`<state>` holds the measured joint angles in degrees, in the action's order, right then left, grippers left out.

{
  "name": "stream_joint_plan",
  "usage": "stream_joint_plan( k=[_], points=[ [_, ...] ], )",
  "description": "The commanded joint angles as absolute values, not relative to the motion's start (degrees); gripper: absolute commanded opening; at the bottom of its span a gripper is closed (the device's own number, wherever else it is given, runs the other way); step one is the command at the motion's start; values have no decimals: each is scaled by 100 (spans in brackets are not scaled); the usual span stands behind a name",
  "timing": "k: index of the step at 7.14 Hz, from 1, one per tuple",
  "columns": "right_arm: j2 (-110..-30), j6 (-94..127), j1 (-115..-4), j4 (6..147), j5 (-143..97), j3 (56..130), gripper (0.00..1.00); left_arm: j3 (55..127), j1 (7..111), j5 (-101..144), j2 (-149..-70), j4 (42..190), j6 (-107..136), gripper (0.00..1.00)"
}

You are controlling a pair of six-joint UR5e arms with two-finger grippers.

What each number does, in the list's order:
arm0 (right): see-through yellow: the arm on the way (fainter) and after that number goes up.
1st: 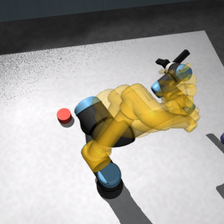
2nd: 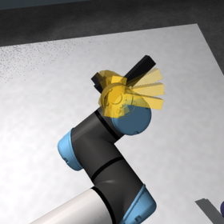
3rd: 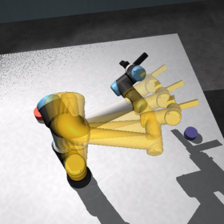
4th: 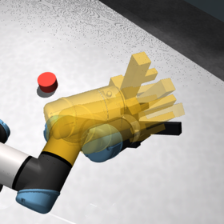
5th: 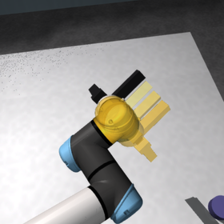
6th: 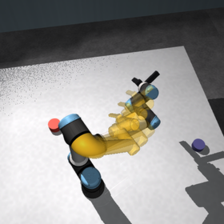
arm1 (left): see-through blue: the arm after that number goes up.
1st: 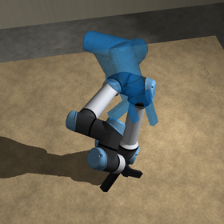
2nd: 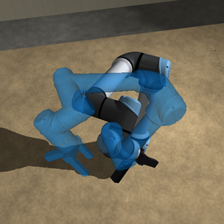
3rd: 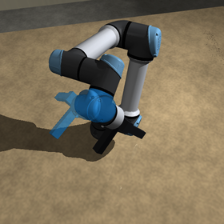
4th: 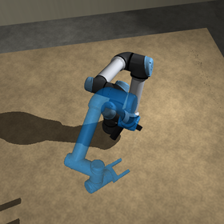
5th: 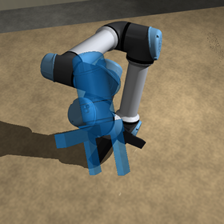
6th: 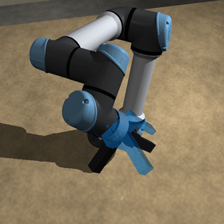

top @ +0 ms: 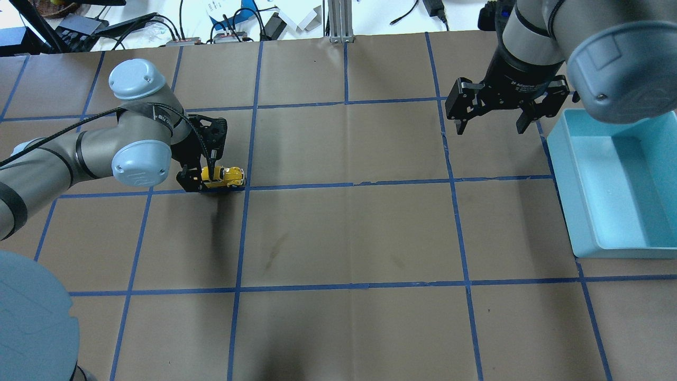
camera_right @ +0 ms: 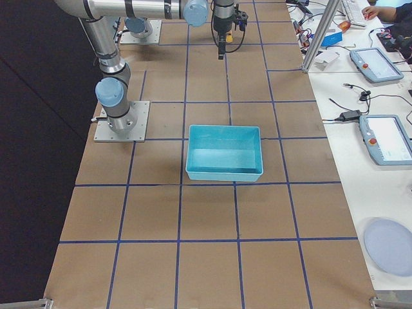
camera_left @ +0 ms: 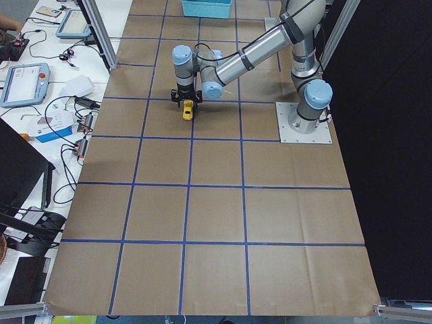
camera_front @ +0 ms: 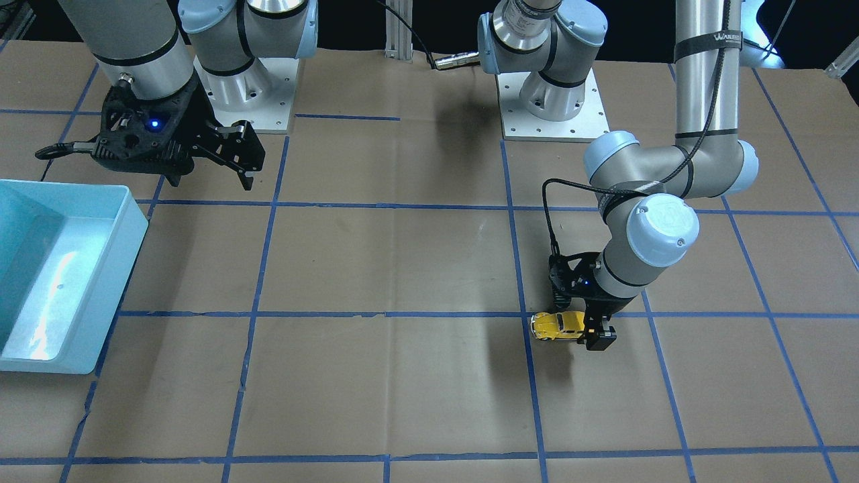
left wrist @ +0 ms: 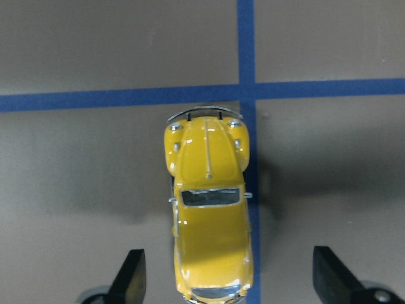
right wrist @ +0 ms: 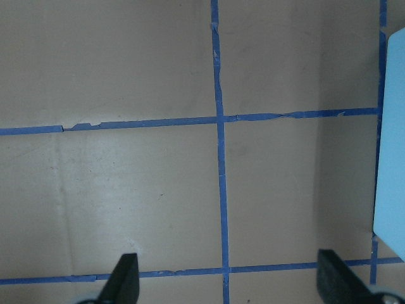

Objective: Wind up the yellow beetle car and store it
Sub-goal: 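Close the left gripper on the yellow beetle car's rear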

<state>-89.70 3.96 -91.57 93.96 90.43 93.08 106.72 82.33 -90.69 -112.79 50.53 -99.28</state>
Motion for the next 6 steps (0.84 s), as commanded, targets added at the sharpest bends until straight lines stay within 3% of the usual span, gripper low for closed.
stream_joint_plan(
  k=[1,4,6],
  points=[
    [-8974,404,-9193,9396,9026,9308,100,10679,8235,-8930,-11303,4993,-9775,88],
    [-8974,404,-9193,9396,9026,9308,100,10731,8235,-8859,-11311,4992,-9659,84],
    [-8974,404,-9193,9404,9026,9299,100,10688,8235,-8859,-11329,4966,-9677,64]
  ],
)
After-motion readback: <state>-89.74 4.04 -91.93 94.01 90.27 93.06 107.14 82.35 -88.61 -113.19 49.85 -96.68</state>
